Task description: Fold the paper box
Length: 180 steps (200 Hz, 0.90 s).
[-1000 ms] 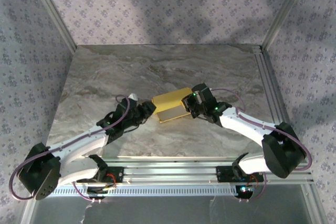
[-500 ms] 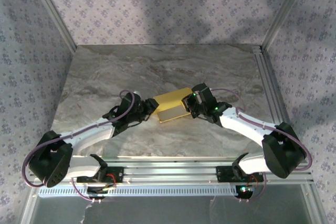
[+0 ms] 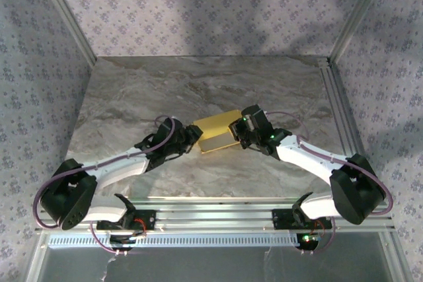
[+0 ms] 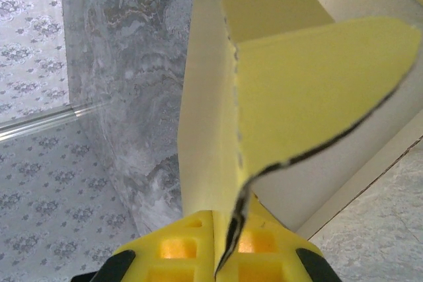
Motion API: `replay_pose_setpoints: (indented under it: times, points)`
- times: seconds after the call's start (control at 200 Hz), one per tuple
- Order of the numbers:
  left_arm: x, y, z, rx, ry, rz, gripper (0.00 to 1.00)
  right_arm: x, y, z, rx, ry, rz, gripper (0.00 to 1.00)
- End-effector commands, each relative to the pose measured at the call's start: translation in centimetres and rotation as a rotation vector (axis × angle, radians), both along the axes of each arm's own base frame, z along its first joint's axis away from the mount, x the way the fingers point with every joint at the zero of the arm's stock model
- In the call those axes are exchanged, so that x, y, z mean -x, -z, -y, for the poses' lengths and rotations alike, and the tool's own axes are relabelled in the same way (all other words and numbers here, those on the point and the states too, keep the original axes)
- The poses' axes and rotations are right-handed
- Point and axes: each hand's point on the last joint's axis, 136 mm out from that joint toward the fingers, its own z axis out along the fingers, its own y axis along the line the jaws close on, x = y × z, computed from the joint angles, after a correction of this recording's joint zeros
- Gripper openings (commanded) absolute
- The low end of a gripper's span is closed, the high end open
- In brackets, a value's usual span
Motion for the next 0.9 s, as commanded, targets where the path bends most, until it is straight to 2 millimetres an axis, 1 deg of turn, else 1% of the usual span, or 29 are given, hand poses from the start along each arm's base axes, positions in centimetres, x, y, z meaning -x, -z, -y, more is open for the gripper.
replay_pose_setpoints:
  times: [0.0,0.095,0.215,0.35,0.445,0.59,0.765,0.894]
  points:
    - [-1.4,-1.5,0.7,0.064,-0.055,0.018,0.45,1.1,1.5,0.3,0.038,-0.013,-0.046,0.00]
    - [-1.6,-1.3,0.9,0.082,-0.062,0.010,0.45,1.2,1.5,0.2,0.036,-0.017,-0.046,0.00]
    - [-1.9,-1.8,1.1,0.094,-0.072,0.021,0.44,1.2,1.8,0.0,0.028,-0.022,-0.052,0.00]
    - [-2.2,-2.2,1.1,0.101,-0.083,0.028,0.37,1.3,1.8,-0.2,0.021,-0.025,-0.053,0.00]
    - [-2.4,-2.3,1.2,0.108,-0.088,0.028,0.35,1.3,1.8,-0.3,0.012,-0.027,-0.050,0.00]
    - [-2.6,-2.1,1.7,0.122,-0.083,0.024,0.29,1.4,1.9,-0.5,0.003,-0.034,-0.050,0.00]
    - [-2.8,-1.8,1.9,0.121,-0.082,0.019,0.25,1.4,2.0,-0.6,-0.003,-0.037,-0.052,0.00]
    - [-2.9,-1.7,1.9,0.120,-0.086,0.019,0.17,1.5,2.1,-0.5,-0.003,-0.039,-0.052,0.00]
